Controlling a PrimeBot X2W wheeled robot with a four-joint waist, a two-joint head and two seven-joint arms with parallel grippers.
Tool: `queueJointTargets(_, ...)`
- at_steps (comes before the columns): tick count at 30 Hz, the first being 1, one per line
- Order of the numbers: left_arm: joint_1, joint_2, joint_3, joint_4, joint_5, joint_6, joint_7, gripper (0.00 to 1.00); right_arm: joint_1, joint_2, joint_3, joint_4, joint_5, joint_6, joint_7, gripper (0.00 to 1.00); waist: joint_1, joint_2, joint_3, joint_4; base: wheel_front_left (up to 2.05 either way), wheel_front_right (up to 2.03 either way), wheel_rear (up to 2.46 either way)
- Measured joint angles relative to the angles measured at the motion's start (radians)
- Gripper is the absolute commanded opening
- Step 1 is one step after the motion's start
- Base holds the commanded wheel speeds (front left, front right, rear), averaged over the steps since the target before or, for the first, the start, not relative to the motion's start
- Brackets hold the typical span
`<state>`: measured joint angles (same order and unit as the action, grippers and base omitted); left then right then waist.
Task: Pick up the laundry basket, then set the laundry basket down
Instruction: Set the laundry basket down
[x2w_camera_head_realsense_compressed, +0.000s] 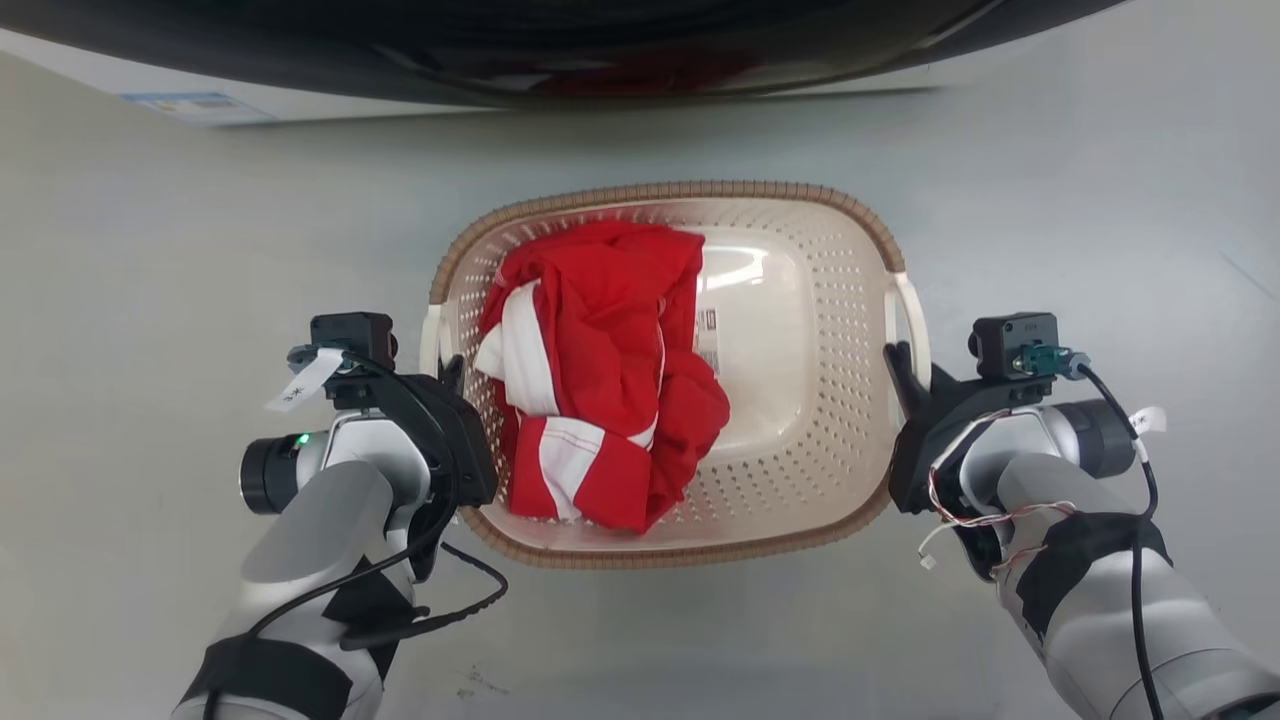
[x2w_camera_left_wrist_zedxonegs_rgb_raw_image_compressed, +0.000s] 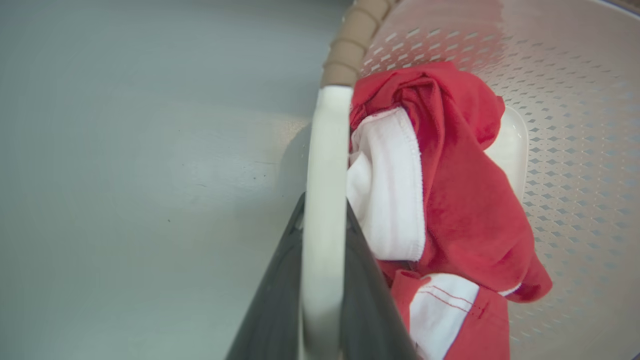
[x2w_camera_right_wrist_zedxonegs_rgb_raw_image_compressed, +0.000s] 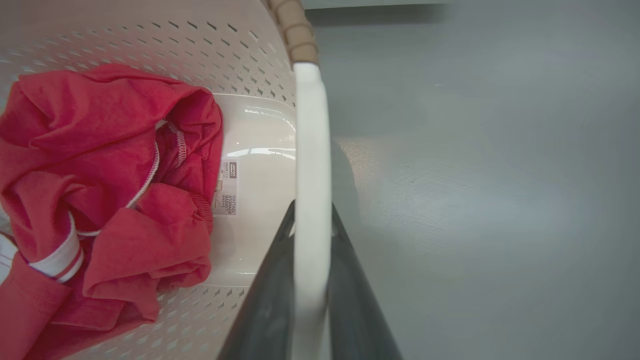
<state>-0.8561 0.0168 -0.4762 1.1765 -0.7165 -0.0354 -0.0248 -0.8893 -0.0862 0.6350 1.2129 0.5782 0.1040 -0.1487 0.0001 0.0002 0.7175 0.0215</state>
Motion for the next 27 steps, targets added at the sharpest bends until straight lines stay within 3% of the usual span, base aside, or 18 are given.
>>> queueJointTargets(27, -0.042, 0.011, -0.060, 0.001, -0.021, -0.019, -0.058, 0.00, -0.064, -0.008, 0.017, 0.024, -0.016, -0.002, -0.046, 0.00, -0.0002, -0.0003, 0.114, 0.000, 0.00, 0.00, 0.00)
